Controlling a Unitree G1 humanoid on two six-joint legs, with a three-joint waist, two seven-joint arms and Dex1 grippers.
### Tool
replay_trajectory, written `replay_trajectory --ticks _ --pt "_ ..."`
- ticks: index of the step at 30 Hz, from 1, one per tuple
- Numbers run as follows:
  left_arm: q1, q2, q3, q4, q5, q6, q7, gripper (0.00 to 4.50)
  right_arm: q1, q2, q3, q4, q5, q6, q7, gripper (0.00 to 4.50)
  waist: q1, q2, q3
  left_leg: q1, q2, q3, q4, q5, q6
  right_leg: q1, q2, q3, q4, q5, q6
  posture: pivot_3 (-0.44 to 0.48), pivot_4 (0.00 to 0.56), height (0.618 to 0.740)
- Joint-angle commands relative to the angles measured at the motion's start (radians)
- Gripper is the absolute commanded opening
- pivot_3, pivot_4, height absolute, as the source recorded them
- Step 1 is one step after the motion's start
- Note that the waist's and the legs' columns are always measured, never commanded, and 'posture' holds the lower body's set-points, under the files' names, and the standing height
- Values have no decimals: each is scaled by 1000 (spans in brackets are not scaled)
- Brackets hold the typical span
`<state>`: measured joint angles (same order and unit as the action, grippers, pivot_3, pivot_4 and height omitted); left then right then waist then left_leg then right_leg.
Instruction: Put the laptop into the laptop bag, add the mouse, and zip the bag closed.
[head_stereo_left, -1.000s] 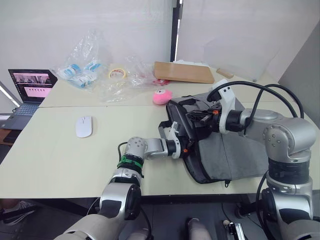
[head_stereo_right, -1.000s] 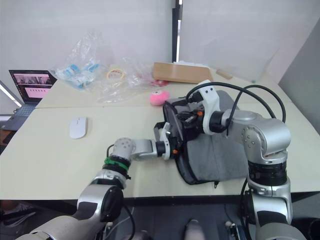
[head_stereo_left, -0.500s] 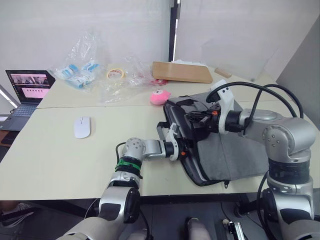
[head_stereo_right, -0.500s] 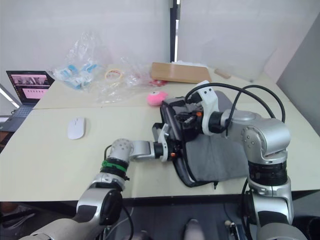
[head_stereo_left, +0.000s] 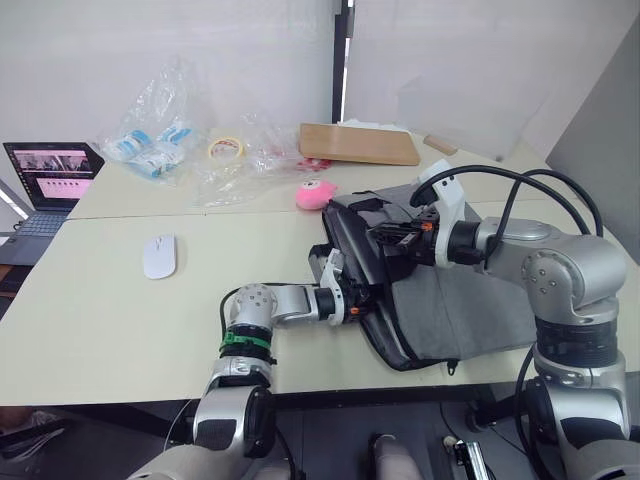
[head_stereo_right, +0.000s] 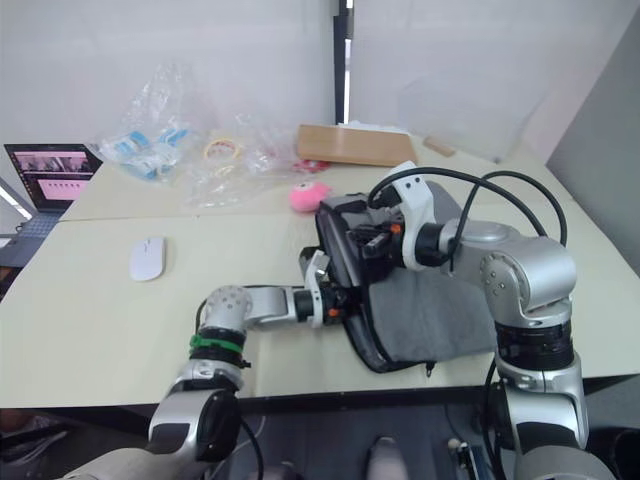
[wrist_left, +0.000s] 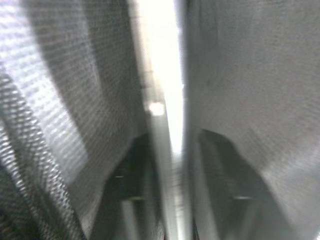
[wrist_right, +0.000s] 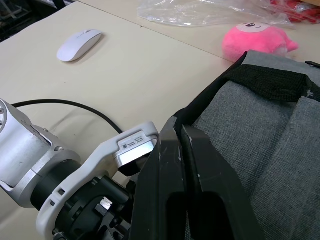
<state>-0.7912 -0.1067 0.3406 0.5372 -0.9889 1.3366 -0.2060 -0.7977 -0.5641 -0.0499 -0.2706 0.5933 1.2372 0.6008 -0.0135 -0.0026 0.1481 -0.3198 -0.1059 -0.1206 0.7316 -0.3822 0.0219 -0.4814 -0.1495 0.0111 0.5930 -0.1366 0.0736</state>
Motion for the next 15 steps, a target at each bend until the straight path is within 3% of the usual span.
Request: replay_trajectory --ticks 1,8,15 --pt "12 -21 29 -38 -28 15 -3 224 -7 -9 -11 -16 11 -28 8 0 0 0 0 0 0 0 0 0 0 0 0 0 0 0 0 0 150 740" --pt "-27 -38 39 7 -4 -21 8 223 -11 -11 -9 -16 14 -27 11 0 0 0 0 0 0 0 0 0 0 0 0 0 0 0 0 0 150 740" --pt "-79 -57 -23 91 55 -77 -42 223 -17 -4 -9 -16 18 -22 9 0 6 0 0 0 0 0 0 0 0 0 0 1 0 0 0 0 150 740"
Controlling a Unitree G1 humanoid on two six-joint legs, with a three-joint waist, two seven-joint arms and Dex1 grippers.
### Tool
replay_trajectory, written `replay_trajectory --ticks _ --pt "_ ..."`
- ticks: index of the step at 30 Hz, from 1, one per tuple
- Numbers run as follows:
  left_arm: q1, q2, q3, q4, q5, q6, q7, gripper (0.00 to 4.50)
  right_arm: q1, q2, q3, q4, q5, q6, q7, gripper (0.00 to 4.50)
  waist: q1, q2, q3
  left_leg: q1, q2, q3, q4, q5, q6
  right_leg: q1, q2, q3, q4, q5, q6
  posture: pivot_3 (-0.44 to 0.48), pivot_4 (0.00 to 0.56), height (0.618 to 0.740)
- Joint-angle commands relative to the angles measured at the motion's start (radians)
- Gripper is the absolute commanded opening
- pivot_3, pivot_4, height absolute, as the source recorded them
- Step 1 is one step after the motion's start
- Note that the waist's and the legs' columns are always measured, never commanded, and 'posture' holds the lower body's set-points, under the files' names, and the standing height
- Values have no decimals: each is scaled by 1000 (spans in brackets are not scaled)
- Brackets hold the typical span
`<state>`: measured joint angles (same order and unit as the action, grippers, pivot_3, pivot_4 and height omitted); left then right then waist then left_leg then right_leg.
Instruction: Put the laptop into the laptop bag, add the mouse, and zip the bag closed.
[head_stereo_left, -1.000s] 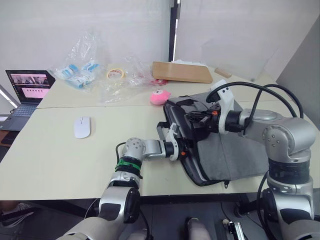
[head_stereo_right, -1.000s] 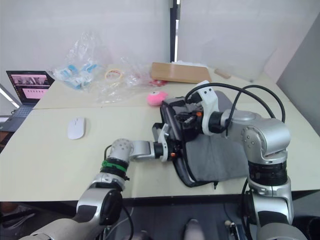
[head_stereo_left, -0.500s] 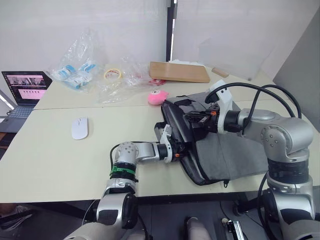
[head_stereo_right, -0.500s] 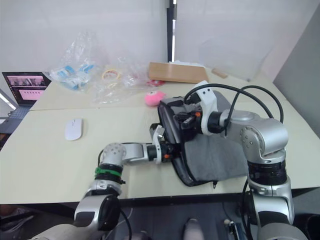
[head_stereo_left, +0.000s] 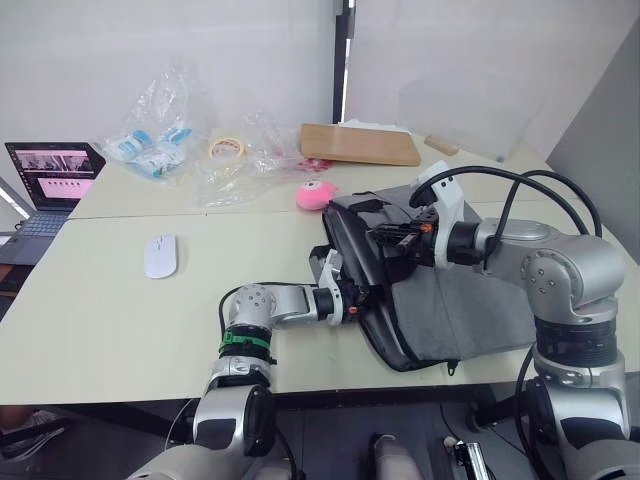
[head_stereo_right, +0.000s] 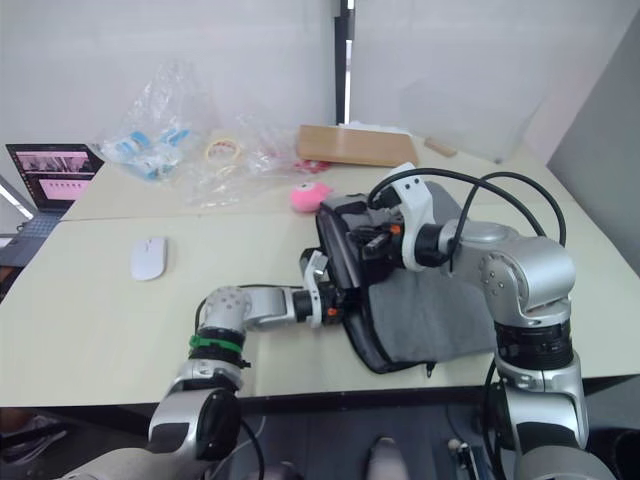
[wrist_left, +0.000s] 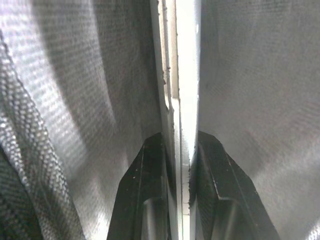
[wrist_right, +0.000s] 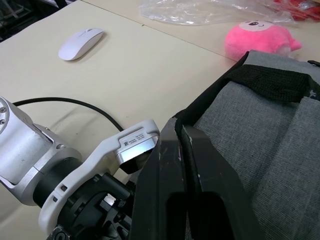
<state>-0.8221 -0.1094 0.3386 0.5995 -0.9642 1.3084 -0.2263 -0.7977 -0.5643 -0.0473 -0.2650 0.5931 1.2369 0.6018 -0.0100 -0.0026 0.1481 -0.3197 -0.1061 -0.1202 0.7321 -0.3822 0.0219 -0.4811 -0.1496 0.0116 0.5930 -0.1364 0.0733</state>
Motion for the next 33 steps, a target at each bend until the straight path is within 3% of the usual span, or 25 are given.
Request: replay_trajectory --ticks 1,9,11,21,33 --pt "-53 -61 -36 33 38 -54 -39 223 -18 -4 -10 -18 16 -25 9 0 3 0 0 0 0 0 0 0 0 0 0 0 0 0 0 0 150 740" --pt "-33 -55 -74 2 61 -58 -98 223 -10 -1 -11 -22 16 -31 5 0 10 0 0 0 0 0 1 0 0 1 -1 0 0 0 0 0 150 740" --pt "-21 -42 -85 -31 62 -43 -118 1254 -7 -2 -9 -22 15 -34 5 0 11 0 0 0 0 0 1 0 0 1 -1 0 0 0 0 0 150 740" --pt "9 80 -72 -156 55 31 -133 4462 0 -12 2 11 -3 -77 21 0 0 0 0 0 0 0 0 0 0 0 0 0 0 0 0 0 150 740" --pt "47 277 4 -365 -1 152 -169 4462 -5 -10 31 56 -16 -127 38 0 -5 0 0 0 0 -1 -1 0 0 0 0 -1 -1 1 0 0 150 740"
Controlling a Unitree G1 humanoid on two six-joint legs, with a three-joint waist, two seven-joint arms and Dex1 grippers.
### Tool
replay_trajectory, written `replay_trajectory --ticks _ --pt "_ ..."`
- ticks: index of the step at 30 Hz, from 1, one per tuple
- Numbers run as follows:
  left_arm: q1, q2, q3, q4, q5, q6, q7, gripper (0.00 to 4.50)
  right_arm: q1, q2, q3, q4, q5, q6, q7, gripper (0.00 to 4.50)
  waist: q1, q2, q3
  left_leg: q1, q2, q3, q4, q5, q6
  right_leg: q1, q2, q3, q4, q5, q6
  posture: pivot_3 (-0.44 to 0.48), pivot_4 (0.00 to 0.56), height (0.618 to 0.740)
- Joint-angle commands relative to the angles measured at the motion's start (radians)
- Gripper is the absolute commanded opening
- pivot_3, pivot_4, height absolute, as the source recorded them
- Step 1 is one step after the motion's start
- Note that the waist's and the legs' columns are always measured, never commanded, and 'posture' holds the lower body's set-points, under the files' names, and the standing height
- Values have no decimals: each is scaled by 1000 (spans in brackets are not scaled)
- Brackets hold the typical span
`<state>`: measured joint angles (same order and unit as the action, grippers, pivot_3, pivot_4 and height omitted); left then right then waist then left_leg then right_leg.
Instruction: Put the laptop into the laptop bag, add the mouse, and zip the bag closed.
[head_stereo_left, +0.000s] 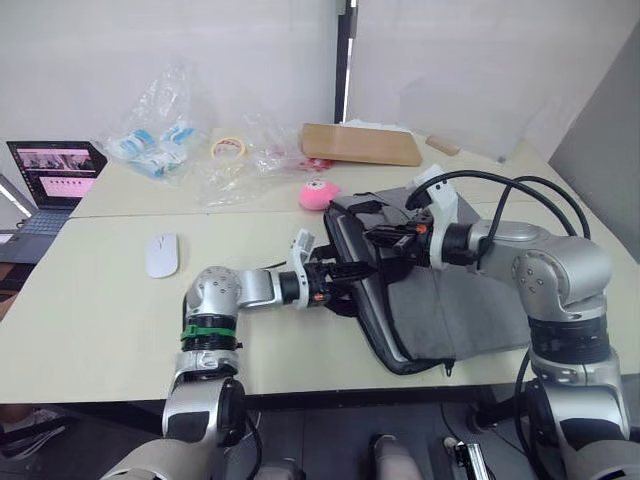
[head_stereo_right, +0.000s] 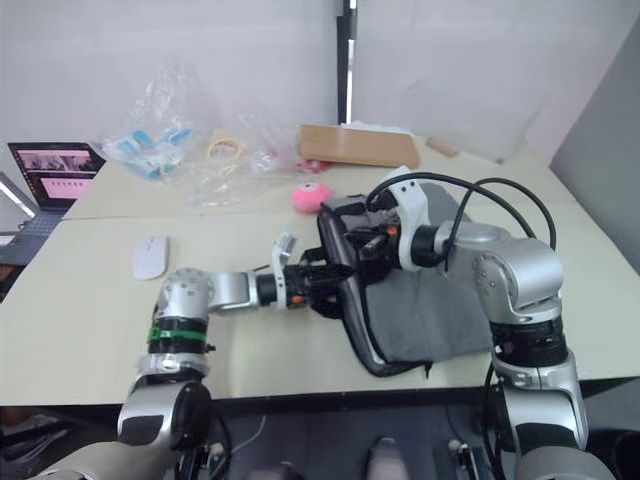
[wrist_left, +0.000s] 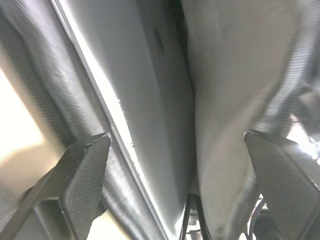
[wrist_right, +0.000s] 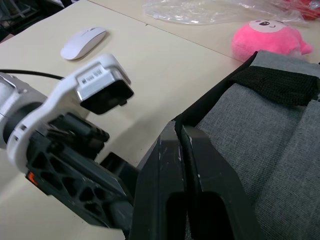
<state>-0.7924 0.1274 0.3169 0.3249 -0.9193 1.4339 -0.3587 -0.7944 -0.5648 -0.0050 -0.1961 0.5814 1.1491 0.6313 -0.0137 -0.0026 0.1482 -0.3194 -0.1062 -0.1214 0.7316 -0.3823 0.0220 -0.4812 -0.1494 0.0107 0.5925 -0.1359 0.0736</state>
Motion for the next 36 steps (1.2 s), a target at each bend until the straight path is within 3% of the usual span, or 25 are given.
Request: replay_trajectory --ticks 1,3,7,12,20,25,27,33,36 --pt "23 65 51 -115 -57 11 -47 4462 -8 -7 -8 -9 -7 -44 8 0 -3 0 0 0 0 0 0 0 0 0 0 0 0 0 0 0 150 740" --pt "48 127 62 -161 -63 -2 -76 4462 -4 -3 -1 -7 -10 -52 8 0 -6 0 0 0 0 0 0 0 0 -1 1 -1 0 0 0 0 150 740" --pt "173 253 -19 -281 -10 -45 -141 4462 1 16 13 -9 -12 -63 5 0 -9 0 0 0 0 0 -1 0 0 -2 1 0 1 0 0 0 150 740" --pt "344 262 75 -464 -38 -188 -142 4462 20 49 50 -14 -30 -87 0 0 -4 0 0 0 0 -1 -1 0 0 -3 1 -1 0 0 0 0 150 740" --pt "557 375 180 -644 -65 -262 -158 4462 91 70 182 29 -170 -268 15 0 -20 0 0 0 1 1 -3 0 0 -5 2 -1 0 0 -1 0 150 740" --pt "708 430 256 -737 44 -373 -94 4500 116 91 188 102 -200 -378 61 1445 -23 0 0 0 1 1 -3 0 0 -5 2 -1 0 0 -1 0 150 740" --pt "755 449 282 -741 104 -457 -83 4500 124 83 172 106 -191 -414 98 2276 -24 0 0 1 1 1 -5 0 0 -5 2 -1 0 0 -1 0 150 740" --pt "790 533 384 -621 135 -629 -205 4500 167 -5 74 14 -96 -518 293 4366 -14 0 0 0 1 1 -5 0 0 -5 2 -1 -1 0 -1 0 150 740" --pt "776 626 430 -470 144 -677 -298 4500 185 -78 13 13 -92 -545 331 4487 -12 0 0 1 1 1 -6 0 0 -5 2 -1 -2 0 -1 0 150 740"
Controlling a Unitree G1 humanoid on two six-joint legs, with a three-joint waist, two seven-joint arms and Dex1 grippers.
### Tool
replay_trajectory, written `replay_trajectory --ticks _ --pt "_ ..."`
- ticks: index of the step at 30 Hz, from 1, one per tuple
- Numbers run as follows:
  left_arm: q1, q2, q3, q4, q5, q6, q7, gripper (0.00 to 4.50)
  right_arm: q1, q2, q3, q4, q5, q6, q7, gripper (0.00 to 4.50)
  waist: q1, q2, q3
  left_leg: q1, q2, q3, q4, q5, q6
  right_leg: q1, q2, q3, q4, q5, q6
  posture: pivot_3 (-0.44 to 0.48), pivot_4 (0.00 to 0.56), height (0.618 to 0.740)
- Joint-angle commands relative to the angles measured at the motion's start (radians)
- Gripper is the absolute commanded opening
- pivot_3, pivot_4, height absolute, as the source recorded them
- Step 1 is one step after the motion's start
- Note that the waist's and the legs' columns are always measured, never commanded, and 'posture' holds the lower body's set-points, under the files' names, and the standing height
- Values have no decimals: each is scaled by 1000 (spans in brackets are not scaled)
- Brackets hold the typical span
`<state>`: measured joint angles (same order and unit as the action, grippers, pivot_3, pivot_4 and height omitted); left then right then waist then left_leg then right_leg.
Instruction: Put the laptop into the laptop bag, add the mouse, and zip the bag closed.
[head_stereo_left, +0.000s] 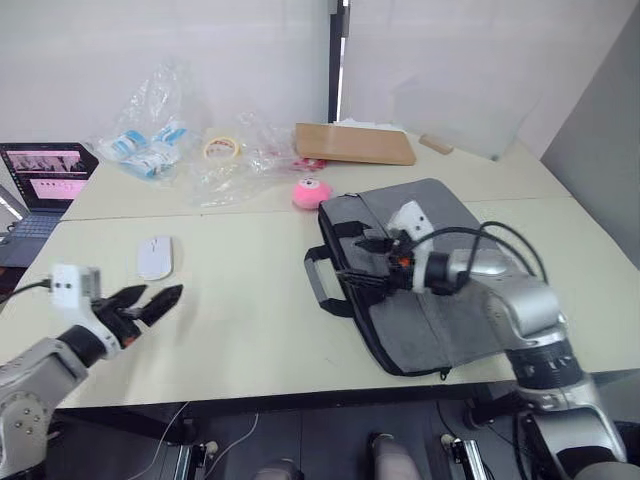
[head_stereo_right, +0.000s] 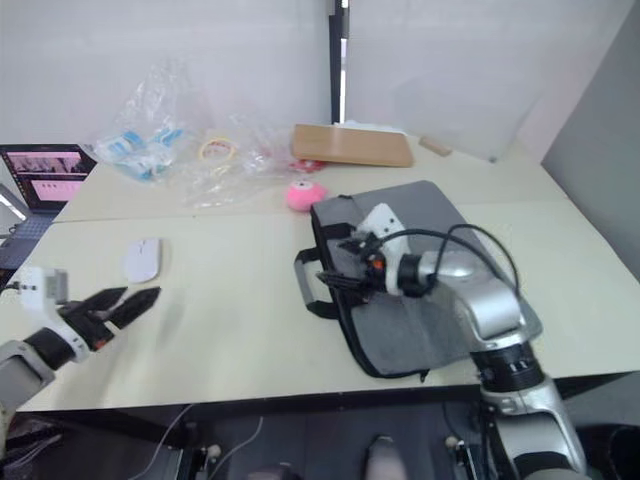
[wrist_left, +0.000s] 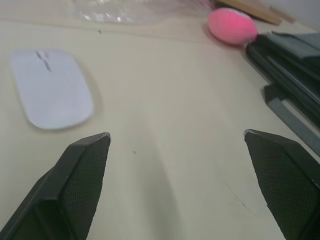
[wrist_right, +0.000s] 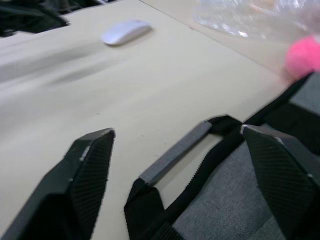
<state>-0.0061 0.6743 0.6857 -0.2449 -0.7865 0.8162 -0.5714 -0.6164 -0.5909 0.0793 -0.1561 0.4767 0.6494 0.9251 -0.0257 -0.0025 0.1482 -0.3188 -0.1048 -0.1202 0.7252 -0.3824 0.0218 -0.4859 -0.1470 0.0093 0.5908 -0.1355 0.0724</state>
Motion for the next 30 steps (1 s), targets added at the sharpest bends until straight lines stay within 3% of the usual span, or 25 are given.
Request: replay_trajectory --ticks 1,3,7,11,14,18,23,30 --pt "-1 136 56 172 61 -110 -134 4500 13 -108 -96 0 -8 -69 65 4487 0 0 0 0 0 0 0 0 0 0 0 0 0 0 0 0 150 740" --pt "16 235 41 309 144 -222 -238 4500 18 -226 -145 80 -50 -124 117 4487 2 0 0 0 0 2 -1 0 0 -2 0 0 0 0 0 0 150 740" --pt "-12 333 21 520 226 -387 -339 4500 -22 -352 -203 265 -84 -217 174 4487 1 0 0 3 1 13 -9 0 0 -2 0 0 -4 0 0 0 150 740" --pt "-43 417 1 736 318 -565 -419 4500 -37 -447 -221 489 -222 -514 174 4487 -16 0 0 3 3 15 -11 0 0 -3 1 -1 -5 0 -2 0 150 740" --pt "-126 495 -8 946 351 -663 -461 4500 -82 -529 -211 795 -308 -733 195 4487 -23 0 0 3 3 17 -12 0 0 -3 1 -2 -6 0 -2 0 150 740" --pt "-209 558 -32 1137 384 -734 -483 4500 -129 -594 -180 1071 -405 -946 163 4487 -29 1 1 3 3 17 -14 0 0 -4 1 -2 -7 0 -3 0 150 740" --pt "-214 569 -45 1229 400 -771 -532 4500 -190 -591 -179 1213 -436 -1011 170 4487 -56 2 1 4 5 20 -15 0 0 -4 1 -1 -6 1 -3 0 150 740" --pt "-214 564 -43 1234 393 -778 -549 4500 -241 -579 -177 1272 -459 -1031 177 4487 -71 2 1 4 7 18 -15 -1 1 -5 2 -1 -5 1 -4 0 150 740"
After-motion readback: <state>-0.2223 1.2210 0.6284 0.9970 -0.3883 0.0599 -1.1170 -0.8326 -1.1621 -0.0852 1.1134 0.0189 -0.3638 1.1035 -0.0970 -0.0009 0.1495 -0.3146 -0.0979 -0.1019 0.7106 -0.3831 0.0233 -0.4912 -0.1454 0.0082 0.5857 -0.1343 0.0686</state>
